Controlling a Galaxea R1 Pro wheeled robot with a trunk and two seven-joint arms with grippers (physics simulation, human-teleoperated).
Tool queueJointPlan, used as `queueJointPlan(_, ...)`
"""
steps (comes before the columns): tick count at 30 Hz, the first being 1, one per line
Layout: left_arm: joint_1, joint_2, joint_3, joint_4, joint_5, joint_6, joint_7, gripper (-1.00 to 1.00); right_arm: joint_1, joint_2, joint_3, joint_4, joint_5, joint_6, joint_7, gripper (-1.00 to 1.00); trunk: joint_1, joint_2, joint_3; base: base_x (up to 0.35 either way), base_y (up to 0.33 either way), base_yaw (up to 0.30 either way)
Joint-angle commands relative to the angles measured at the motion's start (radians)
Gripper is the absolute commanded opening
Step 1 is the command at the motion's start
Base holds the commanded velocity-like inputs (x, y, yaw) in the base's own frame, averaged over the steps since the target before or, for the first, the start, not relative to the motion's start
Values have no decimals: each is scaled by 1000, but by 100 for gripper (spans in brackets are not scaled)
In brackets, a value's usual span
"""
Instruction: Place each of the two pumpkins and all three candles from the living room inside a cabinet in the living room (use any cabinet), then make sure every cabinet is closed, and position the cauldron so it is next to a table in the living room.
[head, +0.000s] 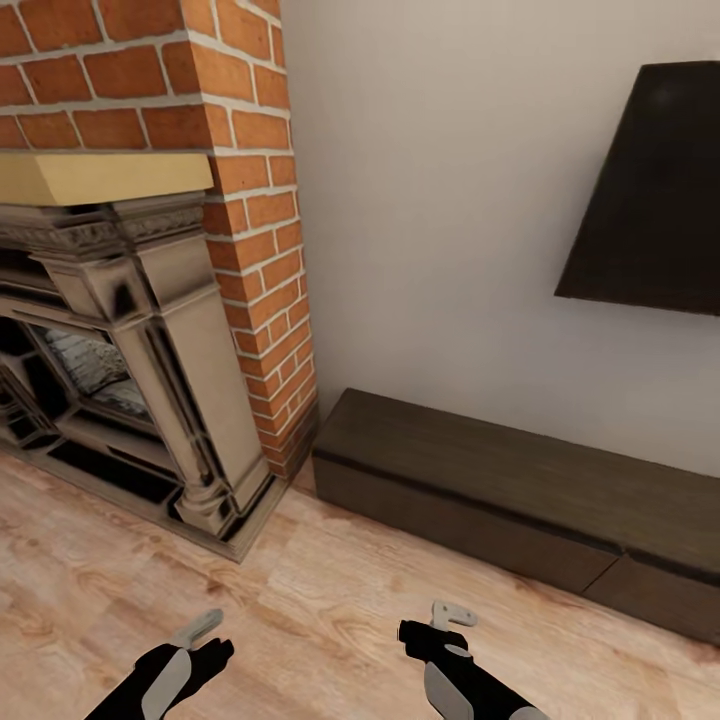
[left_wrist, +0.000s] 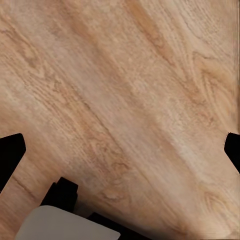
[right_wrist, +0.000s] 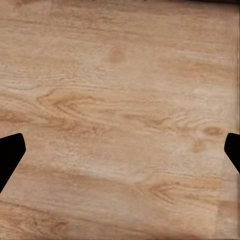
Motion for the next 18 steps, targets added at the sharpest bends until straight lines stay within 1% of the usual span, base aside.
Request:
queueJointPlan(1, 0, 1, -3, -3, 10, 4, 8, 100, -1, 0, 8, 0, -9, -2, -6, 100, 0, 0, 0, 0, 0, -264)
queueJointPlan(18, 0, 1, -3, -3, 10, 6, 8, 100, -1, 0, 8, 0, -11, -2, -6, 100, 0, 0, 15, 0, 0, -264)
